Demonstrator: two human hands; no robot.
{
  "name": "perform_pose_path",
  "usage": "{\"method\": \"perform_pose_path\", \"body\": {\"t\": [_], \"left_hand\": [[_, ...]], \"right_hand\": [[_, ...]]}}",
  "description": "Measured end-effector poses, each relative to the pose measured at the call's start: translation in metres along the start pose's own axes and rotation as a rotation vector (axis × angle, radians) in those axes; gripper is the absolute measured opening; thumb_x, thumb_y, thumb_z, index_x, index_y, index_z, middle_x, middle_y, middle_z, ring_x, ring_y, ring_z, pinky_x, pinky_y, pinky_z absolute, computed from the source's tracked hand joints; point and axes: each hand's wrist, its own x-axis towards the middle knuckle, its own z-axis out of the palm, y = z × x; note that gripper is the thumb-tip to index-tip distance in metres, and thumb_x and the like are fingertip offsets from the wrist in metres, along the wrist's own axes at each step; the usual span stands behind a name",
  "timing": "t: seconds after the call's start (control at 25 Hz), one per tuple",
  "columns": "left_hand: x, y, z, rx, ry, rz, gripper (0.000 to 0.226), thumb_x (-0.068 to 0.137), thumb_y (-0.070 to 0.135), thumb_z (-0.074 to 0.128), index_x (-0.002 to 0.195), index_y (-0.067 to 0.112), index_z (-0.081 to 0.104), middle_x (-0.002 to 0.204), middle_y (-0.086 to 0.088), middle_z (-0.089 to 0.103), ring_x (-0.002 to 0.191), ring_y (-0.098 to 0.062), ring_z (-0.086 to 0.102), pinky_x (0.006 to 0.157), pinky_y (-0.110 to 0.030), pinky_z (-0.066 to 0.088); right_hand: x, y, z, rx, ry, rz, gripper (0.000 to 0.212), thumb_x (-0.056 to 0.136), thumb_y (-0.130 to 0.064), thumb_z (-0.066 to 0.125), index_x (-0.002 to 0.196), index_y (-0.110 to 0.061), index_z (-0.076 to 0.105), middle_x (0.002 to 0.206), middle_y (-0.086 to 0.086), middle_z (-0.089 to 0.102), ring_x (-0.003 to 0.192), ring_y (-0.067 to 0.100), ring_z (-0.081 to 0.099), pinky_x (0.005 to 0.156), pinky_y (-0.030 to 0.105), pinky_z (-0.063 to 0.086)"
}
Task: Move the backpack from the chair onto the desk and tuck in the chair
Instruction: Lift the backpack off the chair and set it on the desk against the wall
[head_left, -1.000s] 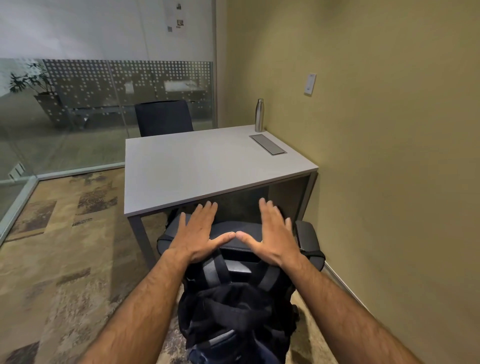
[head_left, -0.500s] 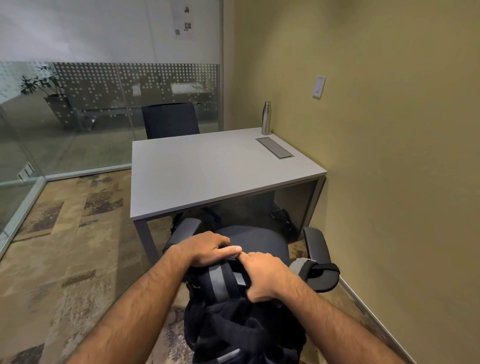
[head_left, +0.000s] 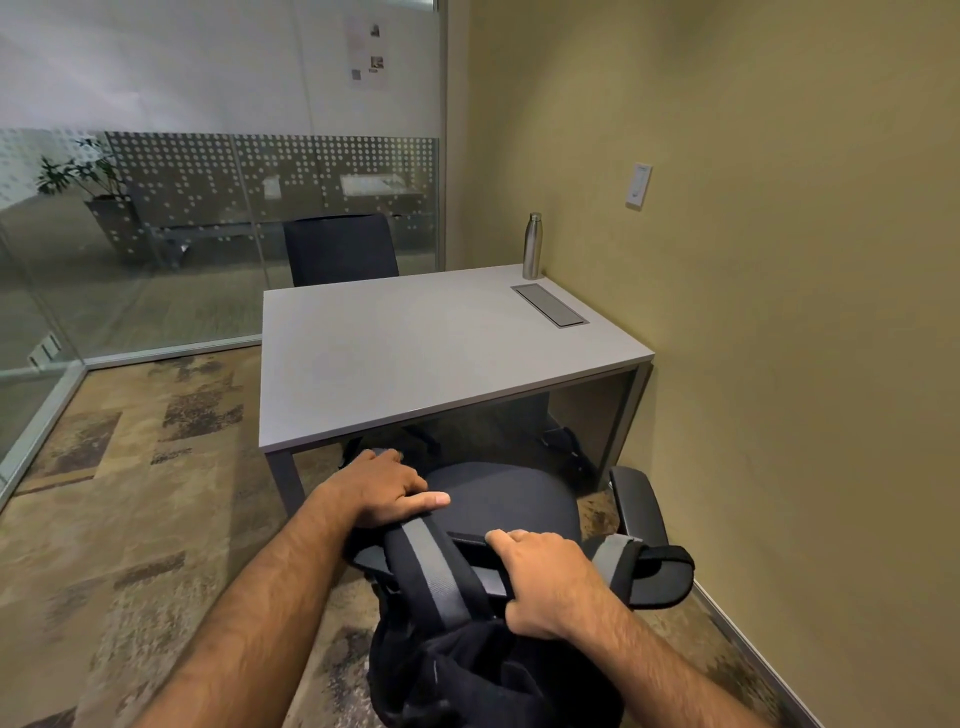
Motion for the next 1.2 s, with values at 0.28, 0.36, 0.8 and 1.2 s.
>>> {"method": "perform_pose_path", "body": {"t": [0.28,0.36,0.8,1.2], "left_hand": [[-0.016,-0.016,-0.006,-0.152,0.203,0.083,0.074,0.095,0.064,0.039,0.053,0.005,0.049,0.051,-0.009,0.043,0.048,-0.019,0.033,0.056,-0.038,0.033],[-0.025,-0.019,-0.004,-0.174,0.209,0.067,0.074,0.093,0.066,0.036,0.054,0.005,0.054,0.052,-0.01,0.046,0.047,-0.018,0.033,0.056,-0.04,0.035],[-0.077,-0.009,0.003,-0.192,0.351,0.124,0.085,0.085,0.086,0.033,0.054,0.01,0.054,0.049,-0.008,0.051,0.048,-0.023,0.043,0.05,-0.03,0.029],[-0.086,0.057,0.012,-0.276,0.292,0.223,0.073,0.081,0.085,0.051,0.051,0.02,0.035,0.046,0.003,0.031,0.045,-0.015,0.032,0.049,-0.023,0.021]], "right_hand": [[0.001,0.0,0.0,0.005,-0.019,0.024,0.05,0.076,-0.027,0.064,0.123,-0.022,0.048,0.118,0.004,0.065,0.108,0.035,0.065,0.088,0.047,0.055],[0.001,0.001,0.0,0.014,-0.017,0.031,0.051,0.075,-0.026,0.063,0.123,-0.022,0.048,0.117,0.003,0.066,0.106,0.035,0.065,0.087,0.046,0.055],[-0.008,0.006,-0.005,0.374,0.139,-0.052,0.092,0.072,-0.054,0.073,0.154,-0.029,0.04,0.157,-0.001,0.05,0.147,0.023,0.041,0.119,0.054,0.037],[-0.062,0.066,0.03,0.945,0.409,0.778,0.149,0.061,-0.06,0.094,0.163,-0.014,-0.004,0.172,0.018,0.006,0.156,0.04,0.02,0.12,0.053,0.034]]}}
